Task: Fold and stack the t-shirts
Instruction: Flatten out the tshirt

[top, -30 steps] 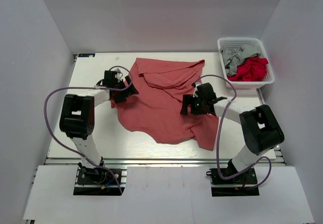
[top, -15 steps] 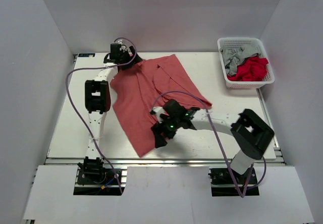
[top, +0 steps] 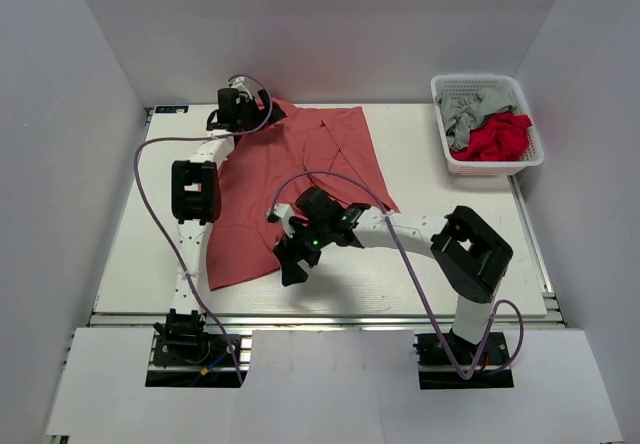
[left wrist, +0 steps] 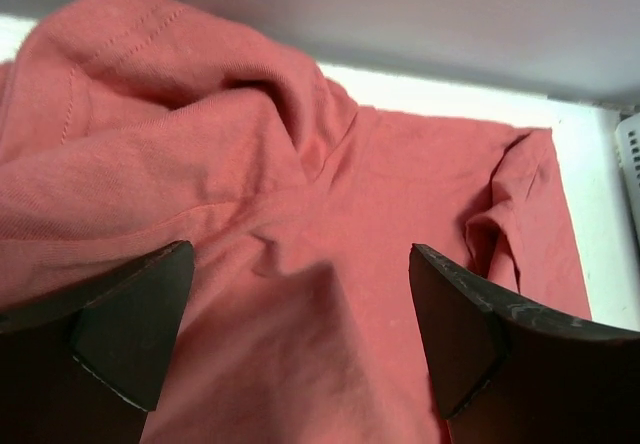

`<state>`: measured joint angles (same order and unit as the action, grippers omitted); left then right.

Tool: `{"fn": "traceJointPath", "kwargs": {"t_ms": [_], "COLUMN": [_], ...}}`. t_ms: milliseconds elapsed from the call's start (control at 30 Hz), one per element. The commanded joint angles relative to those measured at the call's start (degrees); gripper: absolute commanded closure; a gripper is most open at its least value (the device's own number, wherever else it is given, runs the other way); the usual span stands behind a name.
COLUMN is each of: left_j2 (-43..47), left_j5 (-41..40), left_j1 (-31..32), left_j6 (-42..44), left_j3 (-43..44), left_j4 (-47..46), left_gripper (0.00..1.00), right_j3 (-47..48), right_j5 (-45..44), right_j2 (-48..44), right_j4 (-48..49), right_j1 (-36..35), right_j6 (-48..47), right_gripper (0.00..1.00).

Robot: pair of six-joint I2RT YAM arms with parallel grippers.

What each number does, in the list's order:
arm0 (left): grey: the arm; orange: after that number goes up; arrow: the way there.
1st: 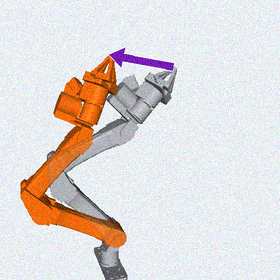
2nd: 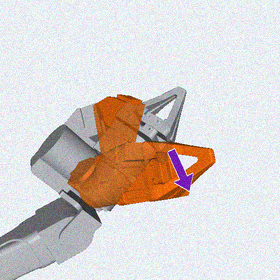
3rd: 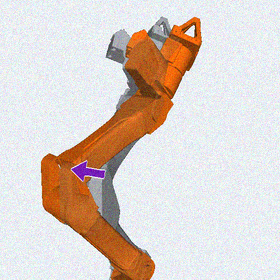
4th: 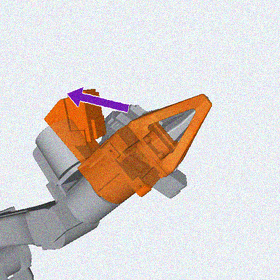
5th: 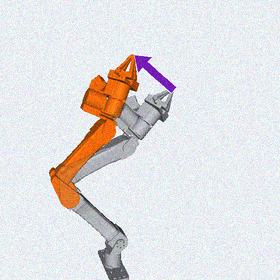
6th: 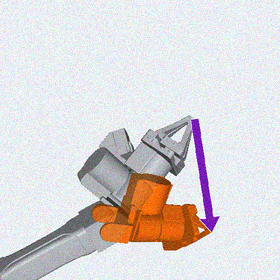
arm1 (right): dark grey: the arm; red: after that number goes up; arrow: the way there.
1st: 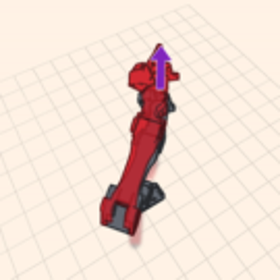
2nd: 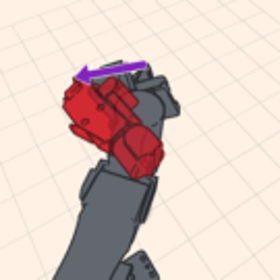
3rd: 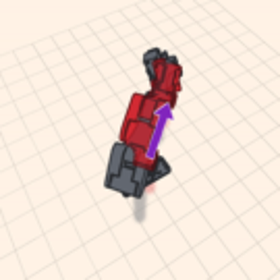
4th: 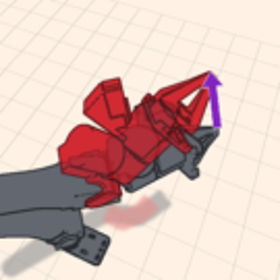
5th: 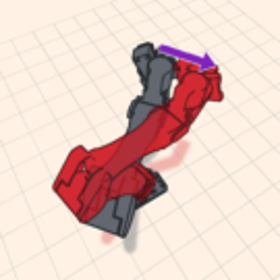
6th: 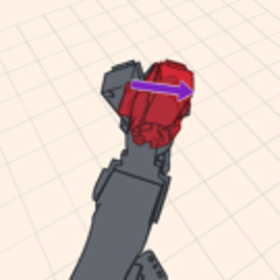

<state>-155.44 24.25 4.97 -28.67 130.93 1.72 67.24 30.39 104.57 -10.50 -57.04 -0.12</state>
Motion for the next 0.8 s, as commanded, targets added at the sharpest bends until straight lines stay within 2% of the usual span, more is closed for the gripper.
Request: {"fn": "traceJointPath", "kwargs": {"t_ms": [0, 33, 200, 333, 467, 500, 600, 767], "left_j2": [7.8, 9.3, 19.8, 32.8, 43.1, 44.8, 49.8, 54.0], "left_j5": [-0.7, -1.5, -7.9, -11.4, -12.6, -12.0, -11.9, -11.9], "left_j1": [0.3, 0.3, 0.3, 0.3, 0.3, 0.3, 0.8, 0.8], "left_j6": [2.4, 4.1, 8.7, 11.5, 10.9, 10.2, 8.8, 6.3], "left_j3": [-1.6, -1.6, -4.4, -18.9, -37.1, -43.8, -54.3, -66.8], "left_j4": [7.2, 7.2, 13.6, 15.5, 13.0, 11.3, 10.7, 9.6], "left_gripper": [0.01, 0.01, 0.01, 0.01, 0.01, 0.01, 0.01, 0.01], "right_j3": [3.2, 3.1, 2.2, 3.5, 4.5, 4.6, 5.0, 2.6], "right_j5": [-9.3, -14.2, -19.8, -24.6, -24.2, -23.8, -22.8, -19.1], "right_j2": [-4.9, -5.4, -7.6, -6.8, -4.1, -2.0, 1.0, 3.4], "right_j4": [0.4, 0.2, 0.3, 0.0, -0.6, -0.5, -0.3, 0.6], "right_j1": [2.3, 2.8, 11.3, 16.5, 21.6, 23.9, 26.0, 31.6], "right_j6": [3.0, 4.9, 10.7, 11.8, 12.6, 12.9, 12.9, 15.1], "right_gripper": [0.10, 0.10, 0.10, 0.10, 0.10, 0.10, 0.10, 0.10]}}
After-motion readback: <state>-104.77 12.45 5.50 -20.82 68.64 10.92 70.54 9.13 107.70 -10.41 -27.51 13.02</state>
